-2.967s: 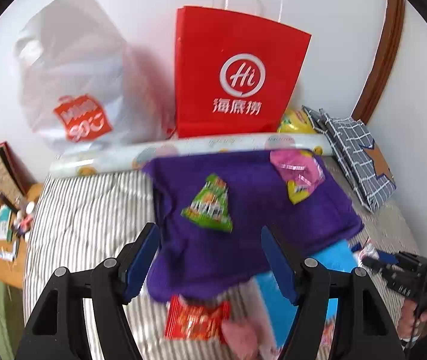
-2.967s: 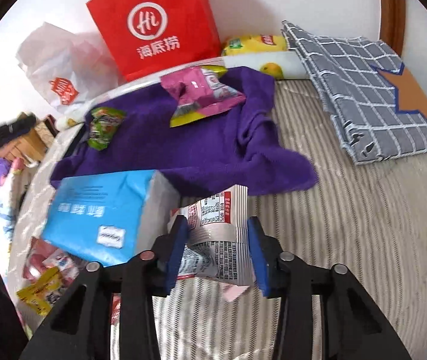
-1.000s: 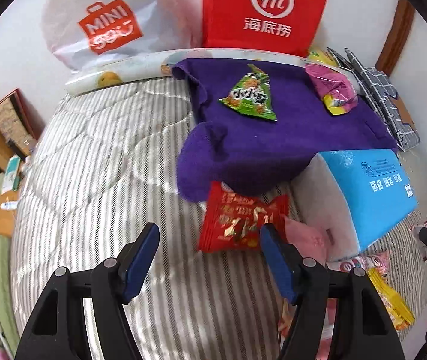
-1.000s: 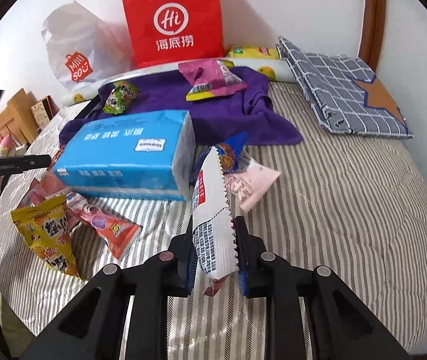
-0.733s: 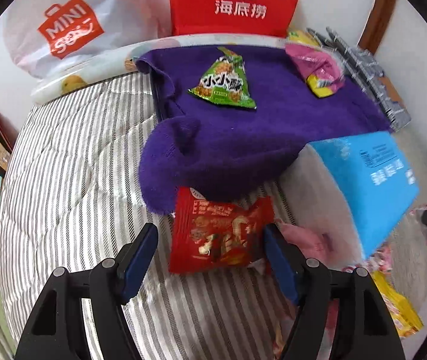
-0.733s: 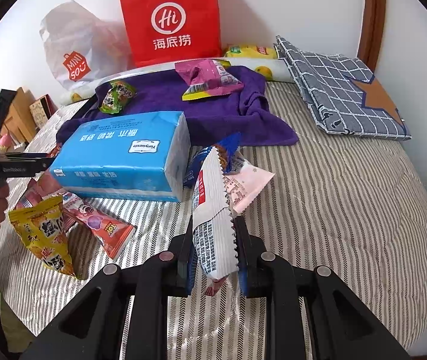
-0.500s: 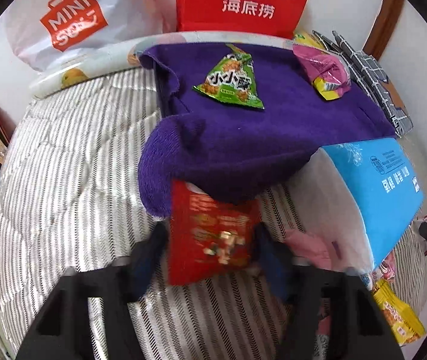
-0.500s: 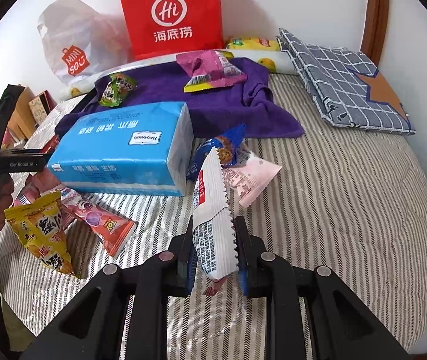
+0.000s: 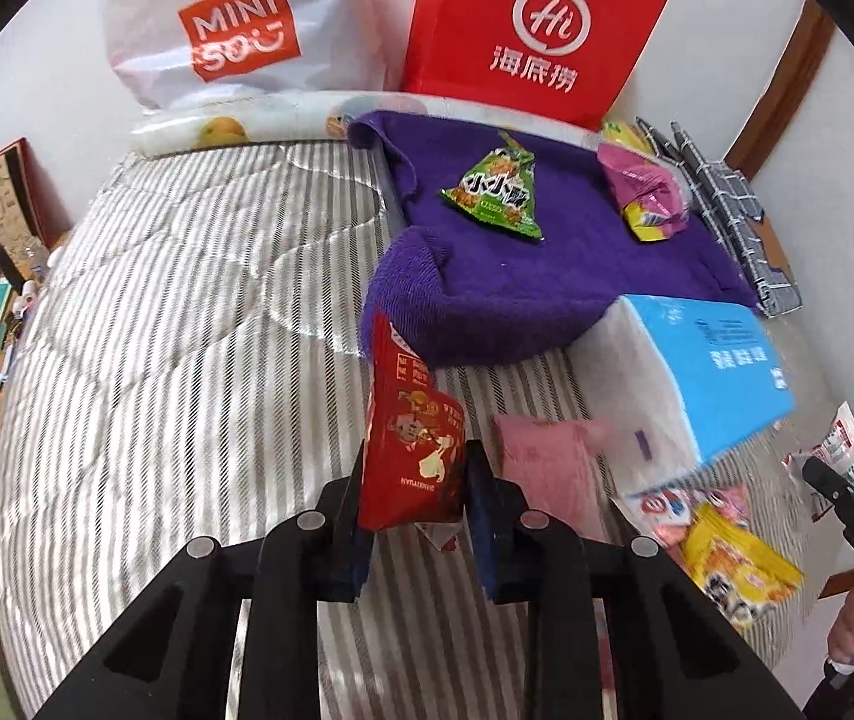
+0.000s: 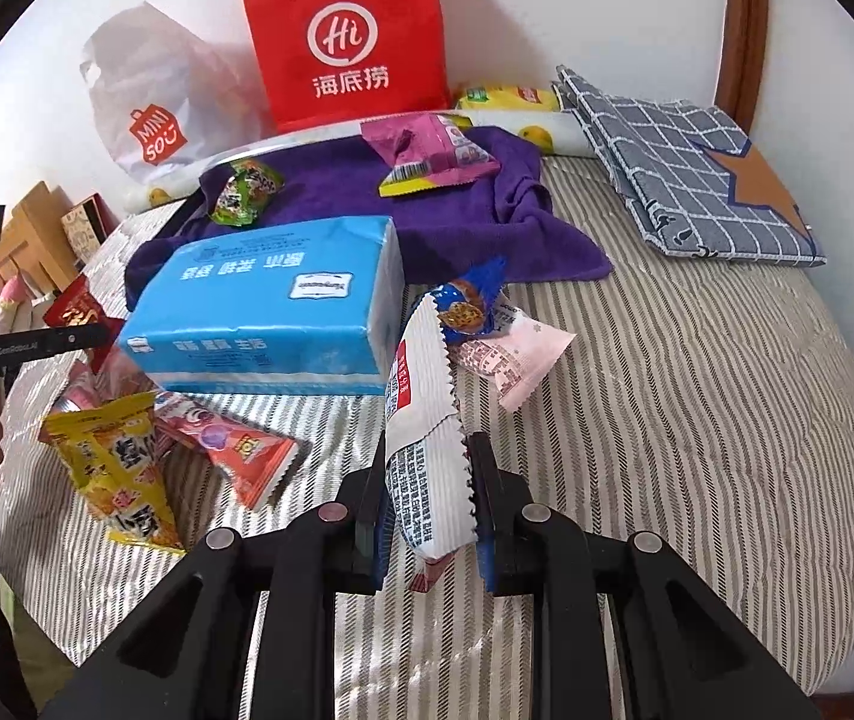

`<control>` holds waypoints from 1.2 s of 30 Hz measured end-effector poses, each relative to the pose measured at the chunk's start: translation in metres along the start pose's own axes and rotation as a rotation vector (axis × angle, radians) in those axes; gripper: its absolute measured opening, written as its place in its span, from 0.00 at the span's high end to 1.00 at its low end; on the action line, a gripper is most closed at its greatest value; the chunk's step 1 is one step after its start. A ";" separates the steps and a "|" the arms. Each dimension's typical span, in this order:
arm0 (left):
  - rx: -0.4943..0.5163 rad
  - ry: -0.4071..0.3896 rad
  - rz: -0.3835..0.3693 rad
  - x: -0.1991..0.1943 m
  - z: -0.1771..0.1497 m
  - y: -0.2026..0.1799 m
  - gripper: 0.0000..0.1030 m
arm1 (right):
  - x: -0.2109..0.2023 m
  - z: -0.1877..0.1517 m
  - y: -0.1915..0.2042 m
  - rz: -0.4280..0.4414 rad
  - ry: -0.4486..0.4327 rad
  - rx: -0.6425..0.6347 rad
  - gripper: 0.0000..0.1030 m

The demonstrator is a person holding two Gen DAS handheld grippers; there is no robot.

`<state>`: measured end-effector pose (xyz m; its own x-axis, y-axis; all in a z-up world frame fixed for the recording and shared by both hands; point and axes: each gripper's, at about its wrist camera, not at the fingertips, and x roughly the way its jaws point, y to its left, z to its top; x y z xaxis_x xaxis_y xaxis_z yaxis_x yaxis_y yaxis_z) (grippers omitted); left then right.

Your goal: Organize snacks

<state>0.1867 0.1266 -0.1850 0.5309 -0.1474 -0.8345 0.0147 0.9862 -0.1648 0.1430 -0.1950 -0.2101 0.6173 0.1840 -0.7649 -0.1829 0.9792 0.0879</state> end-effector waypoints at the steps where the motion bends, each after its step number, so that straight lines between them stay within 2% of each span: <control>1: -0.002 -0.009 -0.004 -0.006 -0.003 -0.002 0.76 | -0.002 0.001 0.001 0.000 -0.004 -0.001 0.79; 9: -0.016 -0.075 -0.012 -0.046 -0.023 -0.020 0.75 | -0.024 0.004 0.013 -0.034 -0.044 -0.014 0.79; 19: -0.028 -0.138 -0.034 -0.080 -0.044 -0.051 0.75 | -0.047 0.007 0.026 0.014 -0.095 -0.033 0.79; 25: 0.010 -0.162 -0.051 -0.091 -0.055 -0.078 0.75 | -0.074 0.005 0.032 0.033 -0.158 -0.060 0.79; 29: 0.028 -0.172 -0.081 -0.099 -0.060 -0.095 0.75 | -0.083 0.002 0.033 0.070 -0.161 -0.052 0.79; 36: 0.092 -0.183 -0.104 -0.108 -0.057 -0.126 0.75 | -0.094 0.002 0.041 0.074 -0.180 -0.058 0.79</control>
<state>0.0793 0.0144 -0.1042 0.6672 -0.2405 -0.7050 0.1502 0.9704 -0.1889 0.0790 -0.1722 -0.1340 0.7262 0.2729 -0.6310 -0.2734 0.9568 0.0992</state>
